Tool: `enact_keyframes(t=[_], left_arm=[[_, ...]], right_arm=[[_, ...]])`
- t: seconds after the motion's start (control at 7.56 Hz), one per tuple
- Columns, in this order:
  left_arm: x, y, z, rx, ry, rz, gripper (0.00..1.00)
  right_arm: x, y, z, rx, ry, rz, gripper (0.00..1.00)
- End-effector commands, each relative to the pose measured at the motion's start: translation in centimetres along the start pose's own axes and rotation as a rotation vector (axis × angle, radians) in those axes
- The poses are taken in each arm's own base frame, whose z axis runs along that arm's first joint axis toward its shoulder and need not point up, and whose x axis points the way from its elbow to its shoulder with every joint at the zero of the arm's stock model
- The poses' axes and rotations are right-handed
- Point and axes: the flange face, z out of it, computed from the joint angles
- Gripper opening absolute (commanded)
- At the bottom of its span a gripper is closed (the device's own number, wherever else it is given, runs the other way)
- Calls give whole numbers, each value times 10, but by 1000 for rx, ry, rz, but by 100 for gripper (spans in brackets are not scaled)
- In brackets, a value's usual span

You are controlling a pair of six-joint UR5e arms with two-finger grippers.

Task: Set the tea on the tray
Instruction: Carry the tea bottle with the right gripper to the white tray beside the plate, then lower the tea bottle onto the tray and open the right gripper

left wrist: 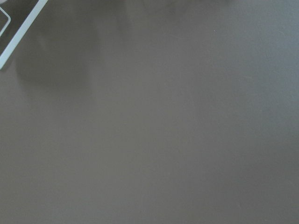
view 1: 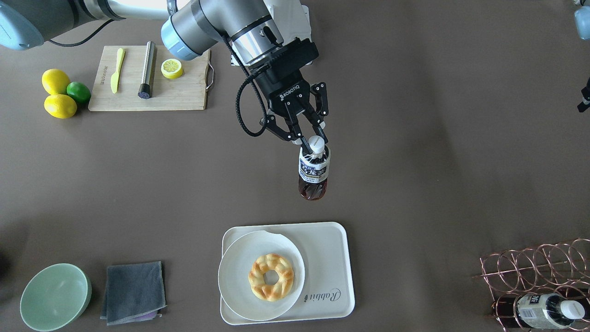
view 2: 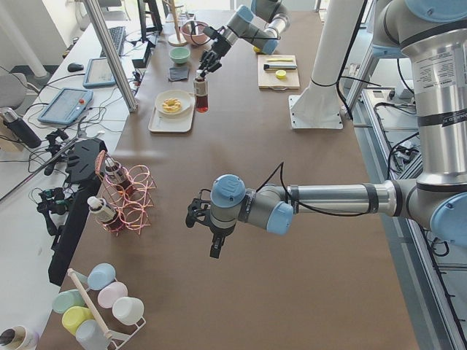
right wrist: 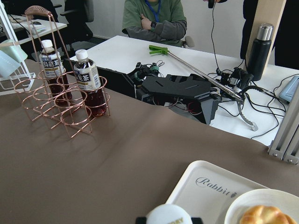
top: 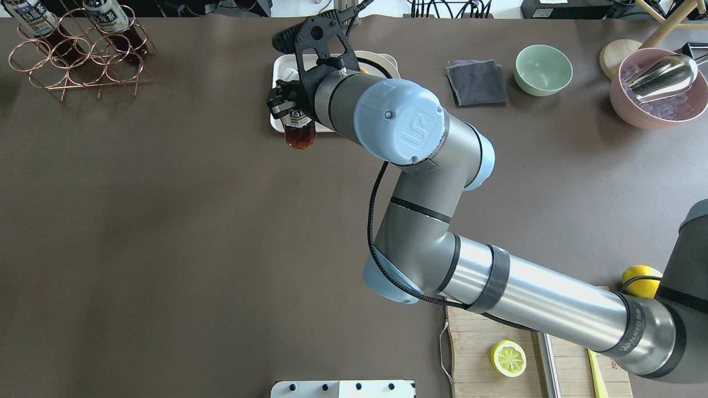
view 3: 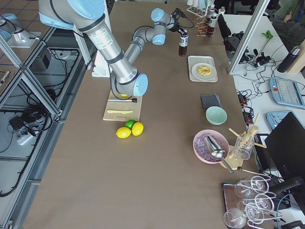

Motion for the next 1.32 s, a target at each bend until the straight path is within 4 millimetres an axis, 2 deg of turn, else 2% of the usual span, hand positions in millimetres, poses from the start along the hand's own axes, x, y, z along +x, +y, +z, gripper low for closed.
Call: enact_keyframes(t=[0.0, 0.13, 0.26, 0.4, 0.66, 0.79, 1.19], left_arm=[[-4, -5, 8, -112, 12, -99, 100], [-9, 2, 15, -137, 7, -115, 100], [-10, 7, 15, -139, 5, -118, 100], [-11, 8, 14, -137, 6, -120, 100], [-10, 4, 12, -130, 6, -118, 100], [-10, 1, 12, -127, 5, -116, 100], [-8, -1, 11, -124, 7, -113, 100]], right_arm=[[11, -56, 60, -23, 83, 13, 0], [14, -76, 83, -34, 118, 15, 0], [24, -86, 107, -45, 127, 18, 0], [30, -77, 129, -49, 130, 21, 0], [42, -59, 158, -63, 146, 19, 0], [50, -49, 168, -59, 144, 19, 0], [49, -48, 169, -57, 141, 67, 0]])
